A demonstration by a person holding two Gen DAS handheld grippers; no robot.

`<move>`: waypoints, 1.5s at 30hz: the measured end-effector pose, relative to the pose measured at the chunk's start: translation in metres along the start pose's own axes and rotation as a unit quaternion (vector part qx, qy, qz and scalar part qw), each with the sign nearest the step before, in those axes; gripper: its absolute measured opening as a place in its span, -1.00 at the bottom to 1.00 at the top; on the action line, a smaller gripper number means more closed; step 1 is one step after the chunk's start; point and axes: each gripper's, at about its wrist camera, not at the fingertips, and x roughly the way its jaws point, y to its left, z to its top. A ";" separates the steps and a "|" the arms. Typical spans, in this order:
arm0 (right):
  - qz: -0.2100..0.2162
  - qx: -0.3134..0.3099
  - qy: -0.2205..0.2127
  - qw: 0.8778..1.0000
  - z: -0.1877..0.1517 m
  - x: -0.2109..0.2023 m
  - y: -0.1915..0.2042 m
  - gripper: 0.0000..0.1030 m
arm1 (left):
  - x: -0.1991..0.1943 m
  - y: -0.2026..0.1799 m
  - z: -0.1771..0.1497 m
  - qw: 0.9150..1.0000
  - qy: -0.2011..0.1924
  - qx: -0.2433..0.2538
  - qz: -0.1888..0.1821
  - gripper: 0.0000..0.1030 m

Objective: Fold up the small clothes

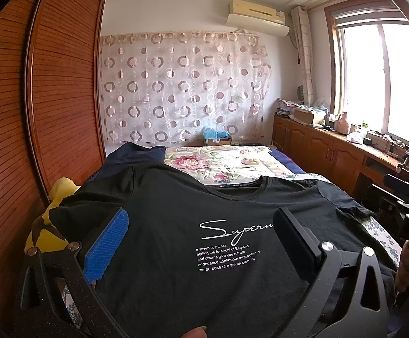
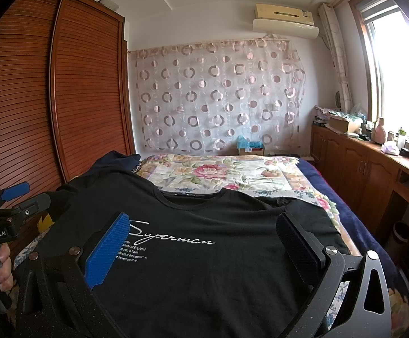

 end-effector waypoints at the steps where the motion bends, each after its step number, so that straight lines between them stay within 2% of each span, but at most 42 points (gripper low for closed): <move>1: 0.000 0.000 0.000 1.000 0.000 -0.001 -0.001 1.00 | 0.000 0.000 0.001 1.000 0.000 0.000 0.000 1.00; 38: 0.004 -0.001 -0.002 1.000 -0.001 -0.001 0.007 1.00 | 0.002 -0.003 -0.004 1.000 -0.004 0.004 0.002 1.00; 45: 0.019 -0.009 0.017 1.000 -0.004 0.012 0.007 1.00 | -0.004 0.003 0.005 1.000 0.010 0.004 -0.001 1.00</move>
